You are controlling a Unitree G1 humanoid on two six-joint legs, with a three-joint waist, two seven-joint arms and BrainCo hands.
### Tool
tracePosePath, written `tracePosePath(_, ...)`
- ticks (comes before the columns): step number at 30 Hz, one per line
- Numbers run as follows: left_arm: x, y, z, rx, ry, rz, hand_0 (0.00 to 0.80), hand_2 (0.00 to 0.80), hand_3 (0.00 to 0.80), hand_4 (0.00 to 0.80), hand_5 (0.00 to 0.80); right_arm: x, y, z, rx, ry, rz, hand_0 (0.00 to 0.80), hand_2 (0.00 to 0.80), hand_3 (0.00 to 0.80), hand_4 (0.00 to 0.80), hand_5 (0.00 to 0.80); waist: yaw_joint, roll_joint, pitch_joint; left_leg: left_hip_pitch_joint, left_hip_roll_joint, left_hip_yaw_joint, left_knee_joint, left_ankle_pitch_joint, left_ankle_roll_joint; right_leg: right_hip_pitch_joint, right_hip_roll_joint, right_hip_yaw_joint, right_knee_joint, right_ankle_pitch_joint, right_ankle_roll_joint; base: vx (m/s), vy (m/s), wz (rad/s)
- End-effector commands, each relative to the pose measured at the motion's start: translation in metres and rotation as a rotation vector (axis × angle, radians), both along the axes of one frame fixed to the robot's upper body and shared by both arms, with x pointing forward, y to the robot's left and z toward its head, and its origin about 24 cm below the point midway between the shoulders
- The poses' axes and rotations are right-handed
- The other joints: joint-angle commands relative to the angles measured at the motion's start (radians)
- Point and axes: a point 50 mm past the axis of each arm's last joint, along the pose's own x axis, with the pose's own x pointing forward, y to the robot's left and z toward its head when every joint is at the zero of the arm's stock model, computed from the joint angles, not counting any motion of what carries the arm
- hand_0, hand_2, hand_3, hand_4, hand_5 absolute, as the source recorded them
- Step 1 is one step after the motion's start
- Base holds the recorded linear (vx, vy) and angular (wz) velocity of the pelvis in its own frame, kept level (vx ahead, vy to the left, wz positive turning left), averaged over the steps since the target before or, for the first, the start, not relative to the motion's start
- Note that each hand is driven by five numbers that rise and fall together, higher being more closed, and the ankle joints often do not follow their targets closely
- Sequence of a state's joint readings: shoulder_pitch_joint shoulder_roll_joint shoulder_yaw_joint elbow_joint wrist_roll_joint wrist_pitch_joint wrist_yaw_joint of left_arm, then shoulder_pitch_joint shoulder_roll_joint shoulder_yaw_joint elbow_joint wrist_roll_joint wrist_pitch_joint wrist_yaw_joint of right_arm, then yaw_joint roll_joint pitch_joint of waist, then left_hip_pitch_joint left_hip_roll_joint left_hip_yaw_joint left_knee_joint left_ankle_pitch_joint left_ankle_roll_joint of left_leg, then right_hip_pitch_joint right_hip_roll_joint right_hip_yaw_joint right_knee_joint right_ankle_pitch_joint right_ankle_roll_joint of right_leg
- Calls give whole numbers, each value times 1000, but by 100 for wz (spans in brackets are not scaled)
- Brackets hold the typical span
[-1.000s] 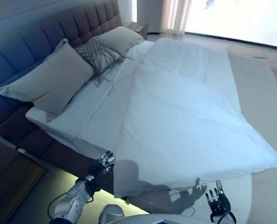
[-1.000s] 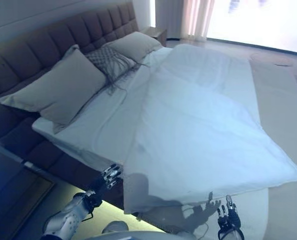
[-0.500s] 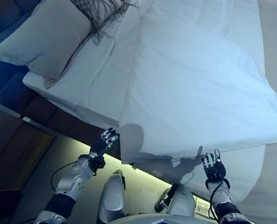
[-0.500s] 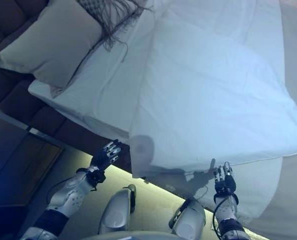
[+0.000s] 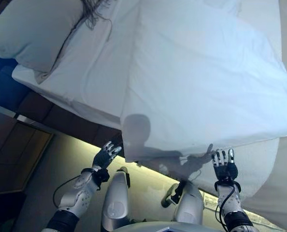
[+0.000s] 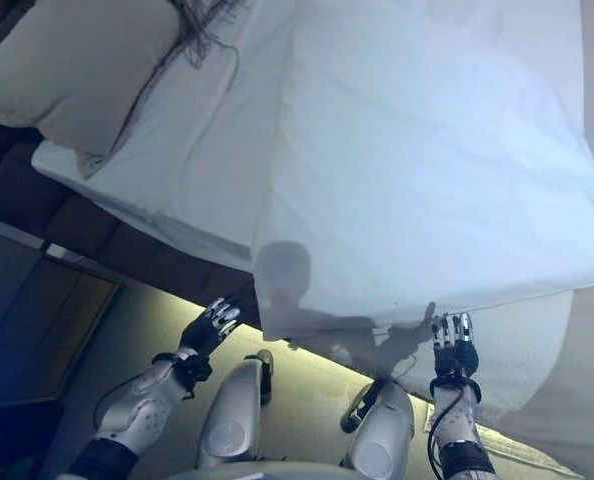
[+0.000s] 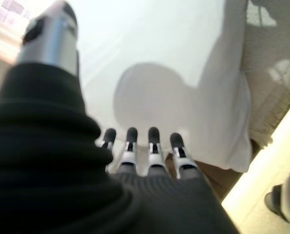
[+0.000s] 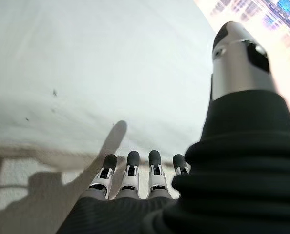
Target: Make the bed neatly
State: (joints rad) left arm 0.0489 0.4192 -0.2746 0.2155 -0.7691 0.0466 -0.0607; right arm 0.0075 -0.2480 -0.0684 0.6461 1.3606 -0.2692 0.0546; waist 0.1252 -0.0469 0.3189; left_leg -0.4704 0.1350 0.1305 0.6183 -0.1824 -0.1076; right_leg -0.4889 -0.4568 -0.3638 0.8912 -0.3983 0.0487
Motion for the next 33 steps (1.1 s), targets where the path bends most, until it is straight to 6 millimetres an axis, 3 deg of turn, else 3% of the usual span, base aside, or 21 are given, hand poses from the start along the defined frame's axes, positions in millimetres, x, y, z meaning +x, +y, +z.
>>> tracePosePath(1,9,1,26,-35,-163,11,0,0,0,0,0,-21,-37,5,-71,1,-194,0,0,0,0,0,11,24,12,14,97,-30,-25,-15,48,-56,-94,149,-315,450,185,-83,-21,-8)
tracePosePath(6,18,1,29,-30,-188,31,0,0,0,0,0,-27,-55,5,-96,76,-337,0,0,0,0,0,0,26,27,-8,103,-32,-34,-6,40,-76,-76,158,-330,455,187,-67,-16,-7)
tracePosePath(11,26,-3,33,-43,-206,30,0,0,0,0,0,-27,-63,3,-83,52,-328,0,0,0,0,0,-6,34,37,-25,94,-34,-42,2,39,-91,-68,166,-344,462,182,-51,11,-9)
tracePosePath(17,38,-7,40,-61,-231,5,0,0,0,0,0,-3,-80,15,-47,-35,-230,0,0,0,0,0,6,55,51,-57,83,-41,-54,16,37,-127,-69,165,-352,468,175,-61,16,-2)
tracePosePath(22,44,-13,44,-87,-239,-35,0,0,0,0,0,19,-100,40,-56,-153,-141,0,0,0,0,0,25,81,48,-81,61,-40,-64,25,32,-157,-89,150,-344,464,164,-26,44,1)
tracePosePath(33,41,-18,38,-147,-221,-70,0,0,0,0,0,32,-120,61,-26,-196,-119,0,0,0,0,0,50,117,18,-102,36,-44,-50,2,33,-198,-97,158,-276,418,161,29,47,8)
